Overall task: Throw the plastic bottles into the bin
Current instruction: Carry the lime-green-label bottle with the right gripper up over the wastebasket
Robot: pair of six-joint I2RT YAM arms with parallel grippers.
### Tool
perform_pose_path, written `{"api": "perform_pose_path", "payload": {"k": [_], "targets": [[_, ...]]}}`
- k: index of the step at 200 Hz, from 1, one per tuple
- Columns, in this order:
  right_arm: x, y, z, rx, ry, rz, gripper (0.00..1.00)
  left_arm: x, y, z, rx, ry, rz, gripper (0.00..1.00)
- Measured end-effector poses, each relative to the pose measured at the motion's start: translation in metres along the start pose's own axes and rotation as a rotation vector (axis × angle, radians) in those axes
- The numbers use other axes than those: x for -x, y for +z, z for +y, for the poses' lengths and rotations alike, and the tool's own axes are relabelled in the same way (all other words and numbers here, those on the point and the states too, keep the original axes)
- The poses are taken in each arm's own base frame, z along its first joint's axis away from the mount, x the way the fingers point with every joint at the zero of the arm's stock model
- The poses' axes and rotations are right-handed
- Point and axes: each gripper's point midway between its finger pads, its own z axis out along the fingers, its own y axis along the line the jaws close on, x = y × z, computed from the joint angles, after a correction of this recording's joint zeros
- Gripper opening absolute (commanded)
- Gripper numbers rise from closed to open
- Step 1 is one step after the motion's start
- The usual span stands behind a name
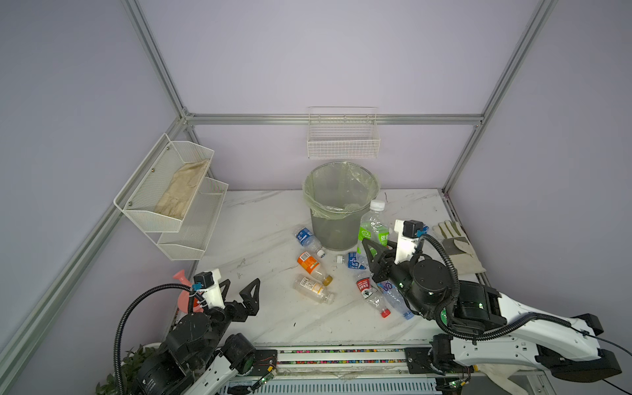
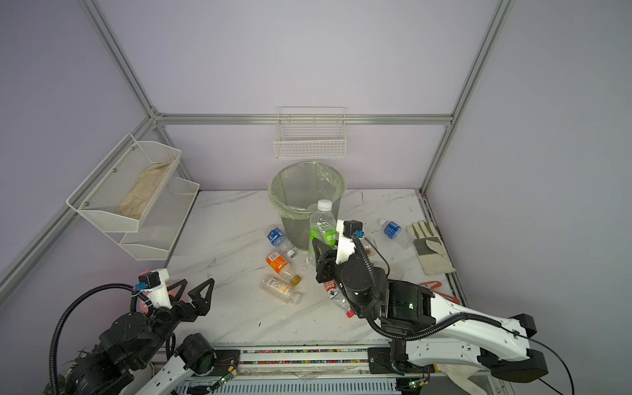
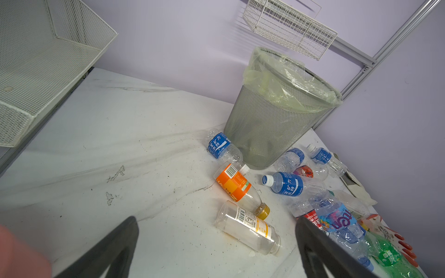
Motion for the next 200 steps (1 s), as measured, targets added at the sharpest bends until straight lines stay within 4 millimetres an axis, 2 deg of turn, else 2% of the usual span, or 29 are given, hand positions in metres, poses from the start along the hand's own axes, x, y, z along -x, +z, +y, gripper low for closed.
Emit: {"api": "perform_pose_path", "payload": {"k": [70,117,130,142,163,184,189,194,200], "targets": [[0.009,0.000,-0.006,-0.045,-0.022,-0.035,0.00,-0.001,0.002,-0.001,0.000,0.004,0.009,1.00],[0.031,0.012,0.016,-0.070,-0.082,-0.069,0.00,-0.001,0.002,-0.001,-0.002,0.004,0.010,1.00],[0.039,0.022,0.022,-0.081,-0.106,-0.076,0.00,-0.001,0.002,-0.001,-0.002,0.004,0.010,1.00],[0.050,0.039,0.022,-0.096,-0.118,-0.078,0.00,-0.001,0.002,-0.001,-0.002,0.004,0.011,1.00],[0.073,0.080,0.004,-0.155,-0.130,-0.081,0.04,-0.001,0.002,-0.001,-0.002,0.004,0.011,1.00],[0.088,0.120,-0.008,-0.182,-0.151,-0.055,0.06,-0.001,0.002,-0.001,-0.002,0.004,0.011,1.00],[0.090,0.131,-0.009,-0.184,-0.155,-0.045,0.10,-0.001,0.002,-0.001,-0.002,0.004,0.011,1.00],[0.091,0.143,-0.009,-0.184,-0.159,-0.034,0.23,-0.002,0.002,-0.001,-0.002,0.004,0.011,1.00],[0.091,0.154,-0.010,-0.182,-0.163,-0.020,0.52,-0.002,0.002,-0.001,-0.002,0.004,0.012,1.00]]}}
